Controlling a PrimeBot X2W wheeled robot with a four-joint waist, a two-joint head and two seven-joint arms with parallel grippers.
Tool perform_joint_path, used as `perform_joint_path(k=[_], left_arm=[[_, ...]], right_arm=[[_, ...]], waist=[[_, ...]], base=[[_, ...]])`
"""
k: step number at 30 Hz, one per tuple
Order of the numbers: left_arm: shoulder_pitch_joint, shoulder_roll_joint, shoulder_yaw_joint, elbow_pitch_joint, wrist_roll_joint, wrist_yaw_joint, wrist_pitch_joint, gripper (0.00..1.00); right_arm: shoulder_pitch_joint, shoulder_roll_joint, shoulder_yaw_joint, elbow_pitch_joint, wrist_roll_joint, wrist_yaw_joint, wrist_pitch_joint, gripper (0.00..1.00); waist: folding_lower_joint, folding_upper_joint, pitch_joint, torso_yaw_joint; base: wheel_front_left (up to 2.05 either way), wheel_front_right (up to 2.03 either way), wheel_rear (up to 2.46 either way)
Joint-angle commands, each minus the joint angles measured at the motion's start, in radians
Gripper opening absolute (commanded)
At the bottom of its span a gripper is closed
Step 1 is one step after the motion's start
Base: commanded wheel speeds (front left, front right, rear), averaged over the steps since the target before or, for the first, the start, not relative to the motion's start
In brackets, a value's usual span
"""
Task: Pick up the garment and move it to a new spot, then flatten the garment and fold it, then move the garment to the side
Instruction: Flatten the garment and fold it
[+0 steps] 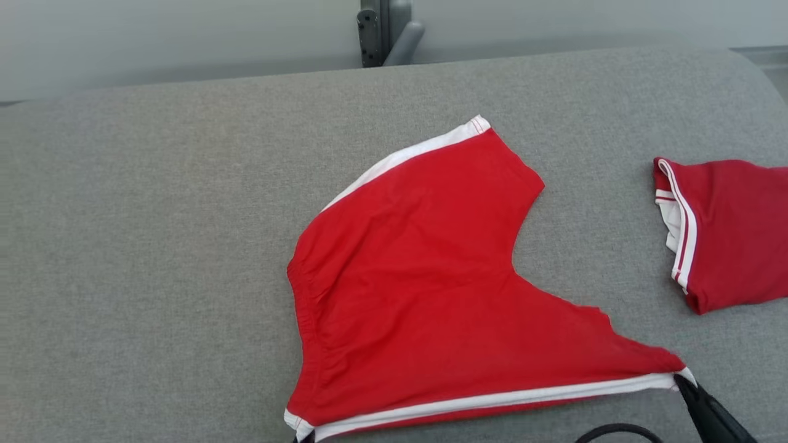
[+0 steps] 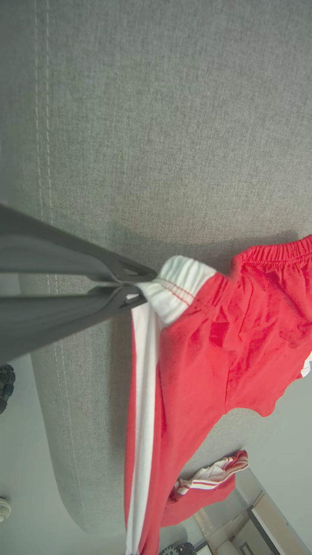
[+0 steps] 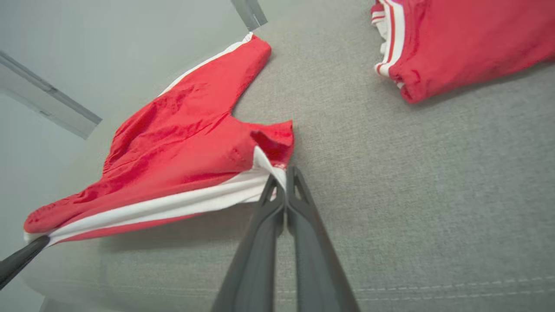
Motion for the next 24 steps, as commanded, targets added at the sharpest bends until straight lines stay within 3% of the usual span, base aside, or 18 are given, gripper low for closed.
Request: perform_joint_path(k=[1,6,12,18,24], left_arm=[[0.009,0.024,0.032,-0.031,-0.019,0.033,0.019,0.0],[-0.066,0.01,0.044,-0.103,-0.073,0.016,0.096,0.0],[-0.352,-0.01,0.098,-0.076,-0.092,0.007,0.214,0.0],[-0.662,-0.081,0.067,0.099,-0.08,-0.019,0.339,0.0],[-0.85,-0.161,0.051,0.331,-0.068,-0.05,0.358,0.0]], right_arm=[[-0.01,-0.004,-0.045,-0.026,-0.009,-0.016,0.029,0.0],[-0.144,0.006,-0.048,-0.055,-0.025,-0.011,0.115,0.0],[-0.53,0.03,0.019,0.079,-0.034,-0.01,0.223,0.0],[-0.857,0.024,0.07,0.304,-0.033,-0.01,0.246,0.0],[-1.068,0.009,0.15,0.513,-0.04,-0.01,0.228,0.0]], waist=[[0.0002,0.012,-0.065,0.042],[0.0002,0.012,-0.027,0.058],[0.0002,0.012,0.161,0.09],[0.0002,0.012,0.284,0.154],[0.0002,0.012,0.331,0.192]], base=[[0.0,0.0,0.0],[0.0,0.0,0.0],[0.0,0.0,0.0],[0.0,0.0,0.0],[0.0,0.0,0.0]])
